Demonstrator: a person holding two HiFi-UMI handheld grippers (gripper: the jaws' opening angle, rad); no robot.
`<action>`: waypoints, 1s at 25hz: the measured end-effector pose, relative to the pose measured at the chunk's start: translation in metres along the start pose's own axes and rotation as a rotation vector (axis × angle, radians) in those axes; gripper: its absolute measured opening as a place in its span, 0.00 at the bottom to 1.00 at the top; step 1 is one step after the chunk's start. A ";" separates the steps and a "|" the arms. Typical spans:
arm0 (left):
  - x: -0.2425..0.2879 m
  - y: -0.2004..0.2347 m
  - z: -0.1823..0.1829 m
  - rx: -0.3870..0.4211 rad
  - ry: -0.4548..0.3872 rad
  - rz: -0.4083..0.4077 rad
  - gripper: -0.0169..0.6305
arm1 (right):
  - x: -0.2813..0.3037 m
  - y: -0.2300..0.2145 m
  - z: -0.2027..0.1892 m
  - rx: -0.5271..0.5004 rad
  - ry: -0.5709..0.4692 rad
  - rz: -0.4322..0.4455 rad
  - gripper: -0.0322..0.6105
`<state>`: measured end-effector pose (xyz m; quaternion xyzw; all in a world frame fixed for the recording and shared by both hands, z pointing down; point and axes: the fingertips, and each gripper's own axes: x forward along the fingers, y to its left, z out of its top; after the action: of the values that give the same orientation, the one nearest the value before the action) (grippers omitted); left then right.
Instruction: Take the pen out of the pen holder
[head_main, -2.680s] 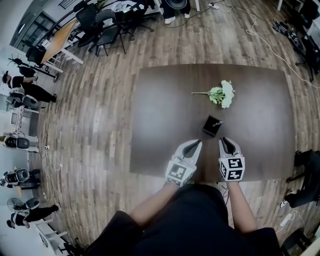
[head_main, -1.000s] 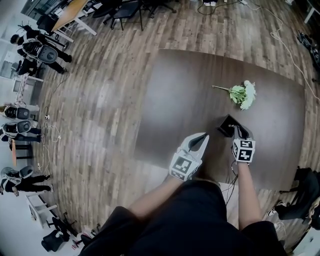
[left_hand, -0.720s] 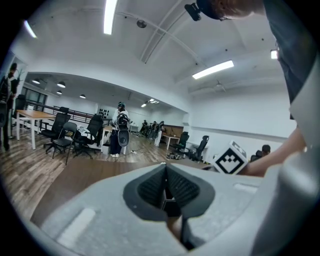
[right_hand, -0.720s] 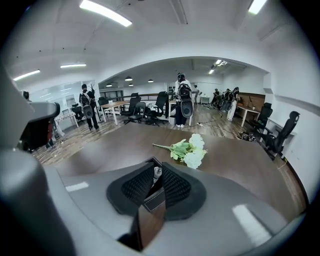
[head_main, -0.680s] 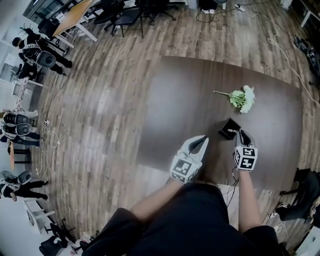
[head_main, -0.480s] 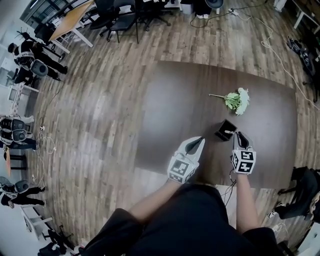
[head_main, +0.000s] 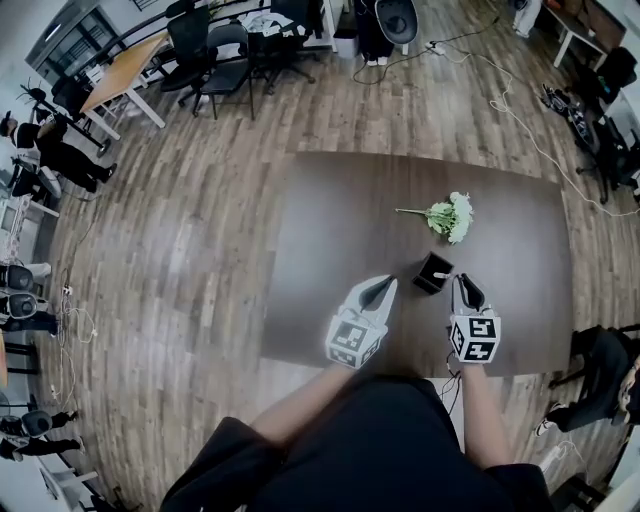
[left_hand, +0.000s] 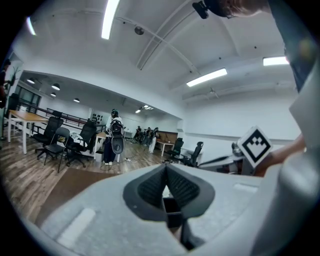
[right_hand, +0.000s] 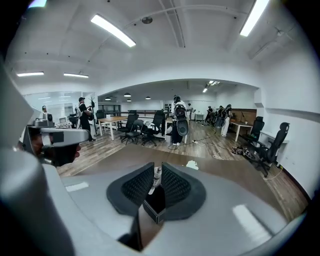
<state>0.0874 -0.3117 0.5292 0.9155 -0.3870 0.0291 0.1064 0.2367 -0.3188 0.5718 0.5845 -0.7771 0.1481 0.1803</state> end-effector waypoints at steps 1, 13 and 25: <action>0.002 -0.001 0.004 0.003 -0.004 -0.008 0.03 | -0.005 0.001 0.005 -0.001 -0.010 -0.003 0.13; 0.016 -0.012 0.048 0.042 -0.059 -0.059 0.03 | -0.064 -0.007 0.062 0.053 -0.172 -0.070 0.13; 0.026 -0.034 0.063 0.094 -0.069 -0.104 0.03 | -0.090 -0.025 0.077 0.076 -0.241 -0.137 0.13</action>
<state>0.1279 -0.3205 0.4651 0.9387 -0.3407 0.0105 0.0512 0.2747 -0.2823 0.4629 0.6561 -0.7453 0.0935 0.0730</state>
